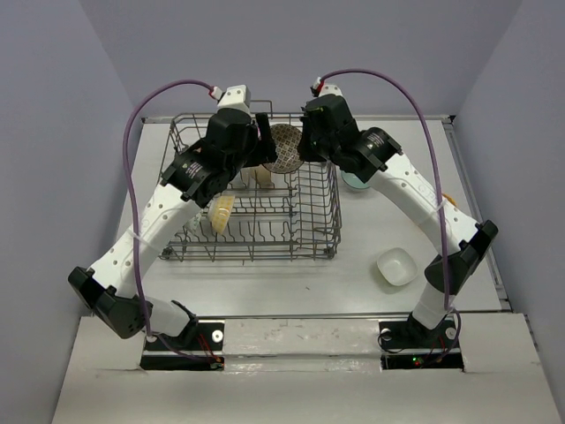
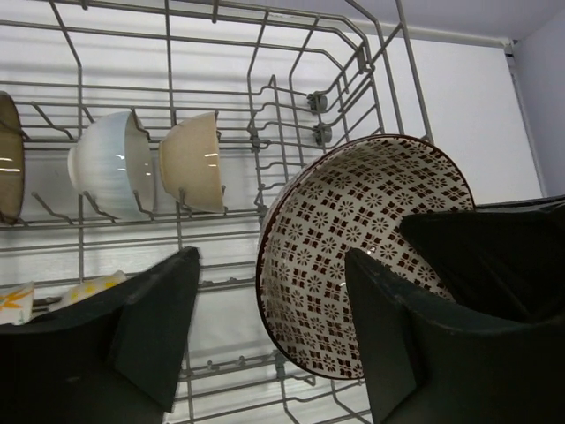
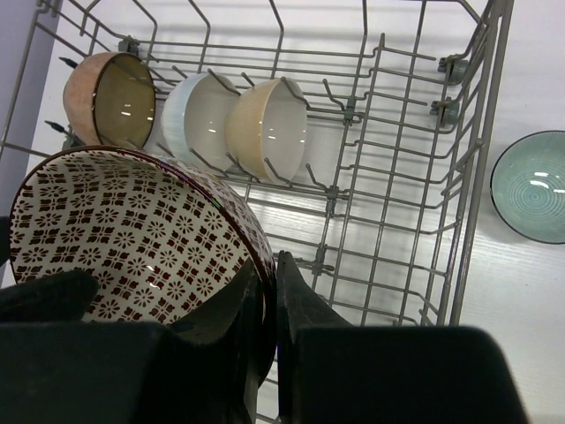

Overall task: Load the bowls into the dish rack
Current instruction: Pass from the right arm to the left

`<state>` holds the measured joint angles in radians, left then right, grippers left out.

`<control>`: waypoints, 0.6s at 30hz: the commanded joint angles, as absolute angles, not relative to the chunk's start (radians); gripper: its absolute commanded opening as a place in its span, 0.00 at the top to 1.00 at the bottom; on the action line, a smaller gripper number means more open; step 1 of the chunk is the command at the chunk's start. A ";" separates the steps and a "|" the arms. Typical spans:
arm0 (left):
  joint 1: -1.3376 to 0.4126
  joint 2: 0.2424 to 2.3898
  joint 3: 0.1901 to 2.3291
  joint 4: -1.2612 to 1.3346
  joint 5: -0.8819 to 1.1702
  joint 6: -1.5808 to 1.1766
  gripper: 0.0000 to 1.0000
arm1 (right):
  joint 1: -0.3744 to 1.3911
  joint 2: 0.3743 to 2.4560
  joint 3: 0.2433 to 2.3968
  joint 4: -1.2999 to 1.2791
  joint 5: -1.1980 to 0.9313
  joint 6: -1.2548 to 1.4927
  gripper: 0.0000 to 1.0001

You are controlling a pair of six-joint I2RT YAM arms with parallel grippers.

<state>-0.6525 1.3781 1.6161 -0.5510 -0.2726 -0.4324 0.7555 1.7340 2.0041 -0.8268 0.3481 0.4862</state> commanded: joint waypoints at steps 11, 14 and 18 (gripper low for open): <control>-0.653 1.391 1.554 -0.497 -0.327 -0.459 0.52 | 0.782 1.730 2.082 -0.761 0.393 0.479 0.99; -0.652 1.388 1.549 -0.489 -0.325 -0.462 0.55 | 0.782 1.732 2.079 -0.764 0.394 0.479 0.99; -0.653 1.397 1.549 -0.489 -0.327 -0.462 0.67 | 0.792 1.732 2.069 -0.759 0.396 0.479 0.99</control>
